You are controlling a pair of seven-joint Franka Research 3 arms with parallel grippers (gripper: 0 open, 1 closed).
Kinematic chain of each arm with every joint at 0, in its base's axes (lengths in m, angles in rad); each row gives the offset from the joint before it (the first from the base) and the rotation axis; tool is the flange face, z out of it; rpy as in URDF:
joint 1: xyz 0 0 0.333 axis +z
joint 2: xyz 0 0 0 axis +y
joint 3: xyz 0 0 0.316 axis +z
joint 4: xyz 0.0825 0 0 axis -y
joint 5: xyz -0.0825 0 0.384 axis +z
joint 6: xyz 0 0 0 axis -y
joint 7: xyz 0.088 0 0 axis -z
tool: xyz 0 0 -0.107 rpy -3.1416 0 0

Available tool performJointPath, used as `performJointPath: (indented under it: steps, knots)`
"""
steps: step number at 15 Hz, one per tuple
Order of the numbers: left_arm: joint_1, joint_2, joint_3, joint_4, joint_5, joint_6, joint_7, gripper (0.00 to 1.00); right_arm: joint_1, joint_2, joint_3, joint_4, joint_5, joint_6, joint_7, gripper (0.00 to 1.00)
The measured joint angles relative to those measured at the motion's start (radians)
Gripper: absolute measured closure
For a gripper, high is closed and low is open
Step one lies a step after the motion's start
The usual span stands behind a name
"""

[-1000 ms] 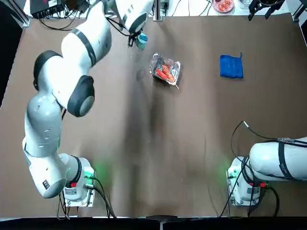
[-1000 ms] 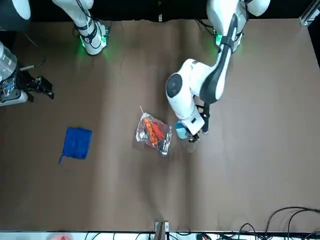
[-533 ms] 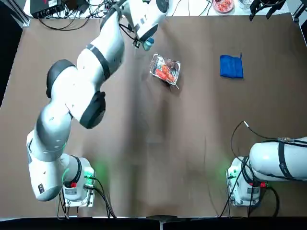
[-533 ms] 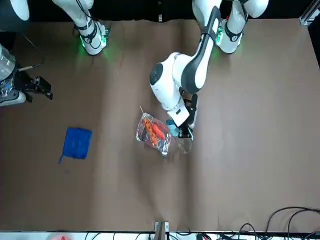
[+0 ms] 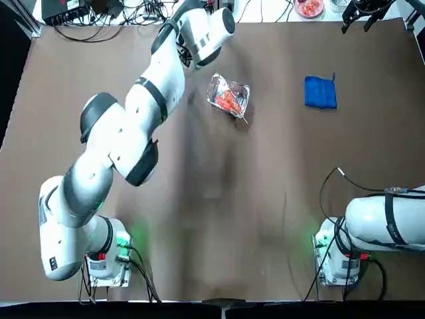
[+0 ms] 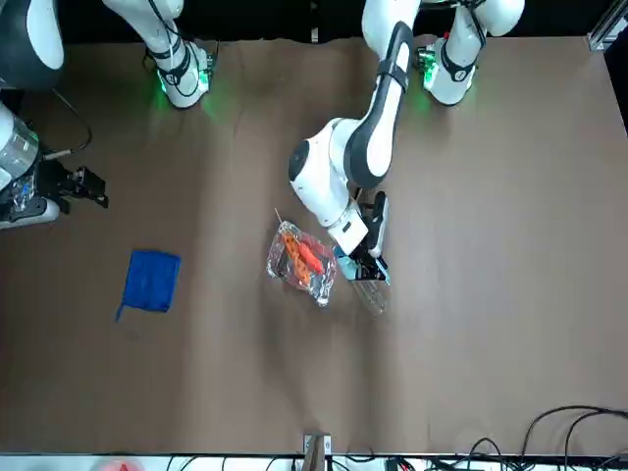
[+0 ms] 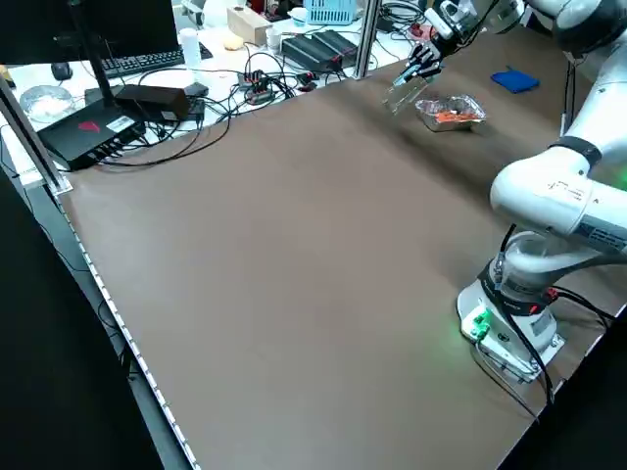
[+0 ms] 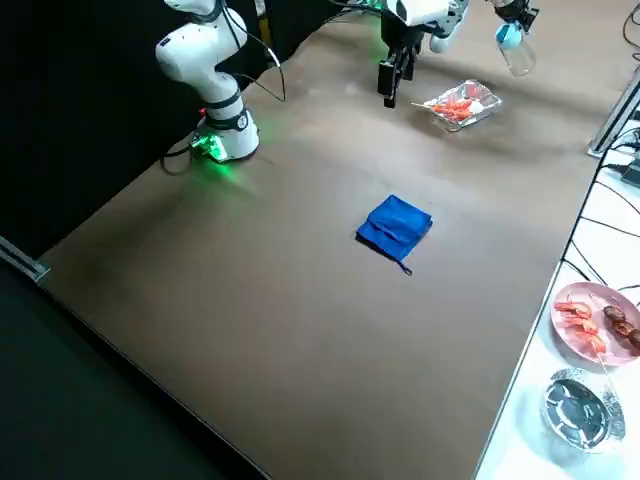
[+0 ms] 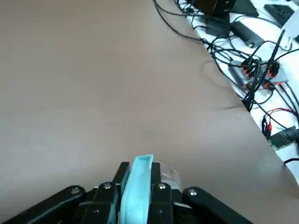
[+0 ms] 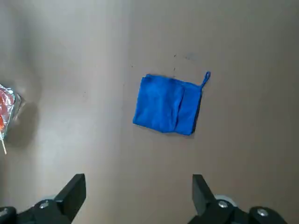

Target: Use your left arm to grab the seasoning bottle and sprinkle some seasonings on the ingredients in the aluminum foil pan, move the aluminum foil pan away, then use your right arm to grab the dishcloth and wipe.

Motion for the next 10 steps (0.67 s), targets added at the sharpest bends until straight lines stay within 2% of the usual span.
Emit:
performJointPath:
  steps: [3, 10]
  knots:
    - [-0.047, 0.014, 0.035, 0.002, 0.021, -0.001, 0.000, 0.77, 0.000, 0.002, 0.000, 0.000, 0.000, 0.001, -0.002, 0.00]
    - [-0.093, 0.040, 0.040, 0.004, 0.113, -0.003, -0.003, 0.77, 0.000, 0.002, 0.001, 0.000, 0.000, 0.001, -0.004, 0.00]
